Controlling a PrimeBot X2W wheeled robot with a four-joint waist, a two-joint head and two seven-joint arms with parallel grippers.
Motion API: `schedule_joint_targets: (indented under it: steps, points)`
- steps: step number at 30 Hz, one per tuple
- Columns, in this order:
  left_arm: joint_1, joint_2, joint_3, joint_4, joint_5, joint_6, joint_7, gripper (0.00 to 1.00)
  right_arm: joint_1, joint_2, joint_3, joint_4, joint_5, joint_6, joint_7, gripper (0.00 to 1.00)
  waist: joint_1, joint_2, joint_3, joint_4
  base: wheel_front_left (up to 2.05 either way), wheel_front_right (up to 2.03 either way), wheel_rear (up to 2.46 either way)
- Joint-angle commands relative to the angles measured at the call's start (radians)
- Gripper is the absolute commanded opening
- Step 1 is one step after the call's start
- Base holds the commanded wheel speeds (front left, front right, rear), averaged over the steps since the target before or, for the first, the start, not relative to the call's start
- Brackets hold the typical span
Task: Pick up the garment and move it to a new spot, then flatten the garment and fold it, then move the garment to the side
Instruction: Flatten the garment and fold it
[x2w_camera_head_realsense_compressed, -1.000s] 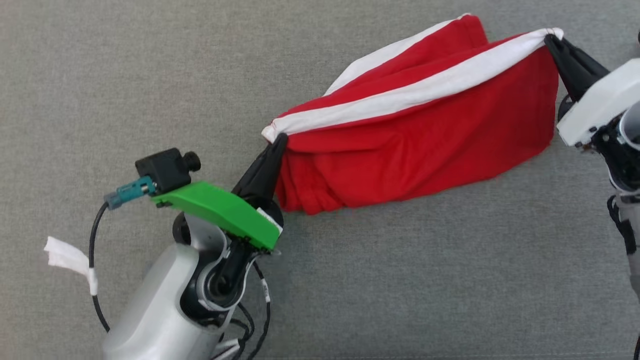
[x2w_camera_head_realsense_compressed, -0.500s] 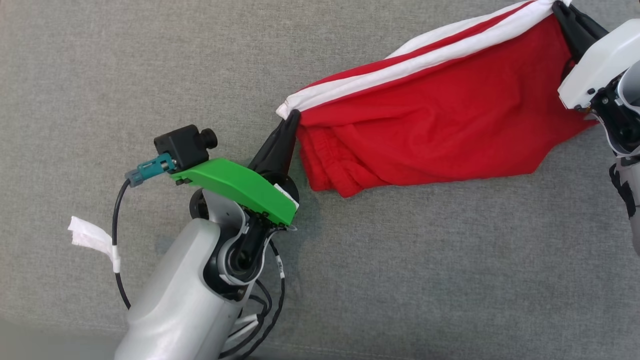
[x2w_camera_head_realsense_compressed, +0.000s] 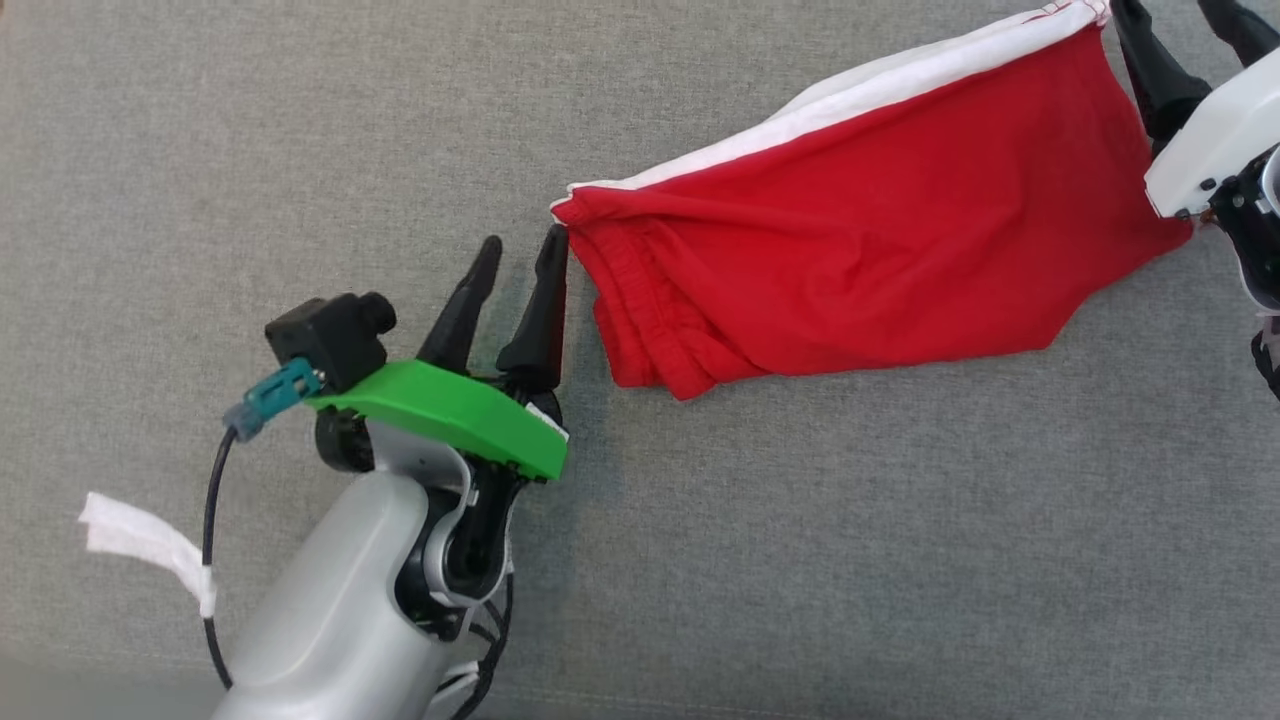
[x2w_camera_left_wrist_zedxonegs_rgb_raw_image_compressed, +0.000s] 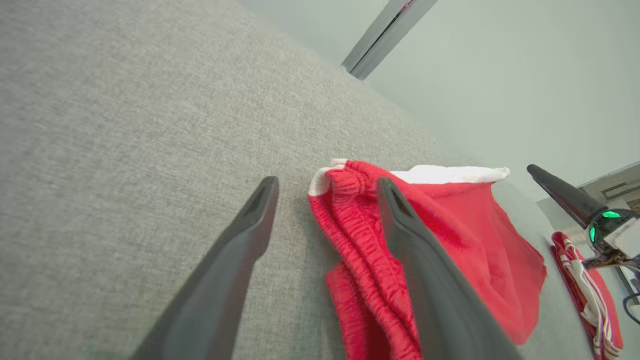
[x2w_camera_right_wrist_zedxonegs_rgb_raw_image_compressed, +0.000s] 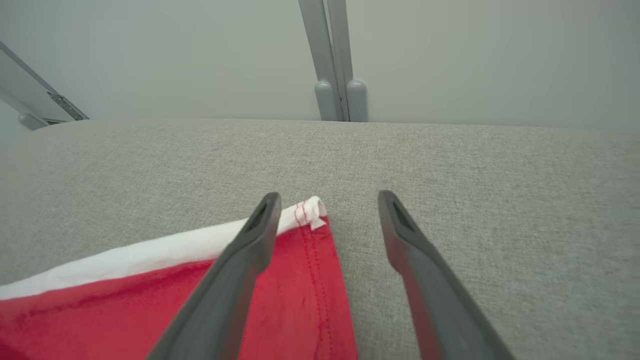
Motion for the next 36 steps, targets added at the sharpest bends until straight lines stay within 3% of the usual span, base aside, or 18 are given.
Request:
schedule_joint_targets:
  steps: [1, 4, 7, 15, 16, 17, 22, 27, 32, 36]
  points:
    - [0.020, 0.021, -0.004, -0.018, 0.054, 0.013, -0.046, 1.00, 0.029, -0.008, 0.009, -0.004, 0.012, -0.001, 0.023, 1.00, 0.0000, 0.0000, -0.007, -0.006, 0.00, 0.00, 0.00]
    - [0.068, 0.032, -0.016, -0.068, 0.181, 0.055, -0.122, 1.00, 0.069, -0.048, 0.053, -0.027, 0.025, -0.001, 0.099, 1.00, 0.0000, 0.0000, -0.003, -0.003, 0.00, 0.00, 0.00]
    - [0.126, 0.002, 0.019, -0.124, 0.303, 0.069, -0.140, 1.00, 0.082, -0.067, 0.056, -0.032, 0.012, -0.001, 0.122, 1.00, 0.0000, 0.0000, 0.013, 0.014, 0.00, 0.00, 0.00]
    - [0.244, -0.096, 0.117, -0.174, 0.508, -0.017, -0.138, 1.00, 0.073, -0.036, 0.089, 0.034, 0.010, 0.000, 0.203, 1.00, 0.0000, 0.0000, 0.018, 0.051, 0.00, 0.00, 0.00]
    - [0.254, -0.103, 0.123, -0.173, 0.521, -0.029, -0.138, 1.00, 0.074, -0.031, 0.093, 0.044, 0.013, 0.000, 0.207, 0.25, 0.0000, 0.0000, 0.014, 0.053, 0.00, 0.00, 0.00]
    - [0.268, -0.109, 0.134, -0.169, 0.538, -0.042, -0.138, 1.00, 0.077, -0.020, 0.090, 0.054, 0.029, 0.000, 0.209, 0.00, 0.0000, 0.0000, 0.008, 0.054, 0.00, 0.00, 0.00]
    - [0.327, -0.119, 0.192, -0.169, 0.593, -0.088, -0.139, 1.00, 0.099, 0.005, 0.032, 0.072, 0.095, 0.000, 0.180, 0.00, 0.0000, 0.0000, -0.031, 0.026, 0.00, 0.00, 0.00]
    - [0.411, -0.121, 0.249, -0.160, 0.621, -0.124, -0.139, 1.00, 0.152, -0.013, -0.087, 0.083, 0.167, -0.001, 0.150, 0.00, 0.0000, 0.0000, -0.086, -0.013, 0.00, 0.00, 0.00]
    - [0.472, -0.121, 0.269, -0.160, 0.598, -0.128, -0.139, 1.00, 0.206, -0.053, -0.233, 0.118, 0.162, -0.001, 0.121, 0.00, 0.0000, 0.0000, -0.129, -0.020, 0.00, 0.00, 0.00]
    - [0.492, -0.121, 0.264, -0.166, 0.576, -0.115, -0.139, 1.00, 0.207, -0.037, -0.312, 0.118, 0.123, -0.001, 0.130, 0.00, 0.0000, 0.0000, -0.151, -0.015, 0.00, 0.00, 0.00]
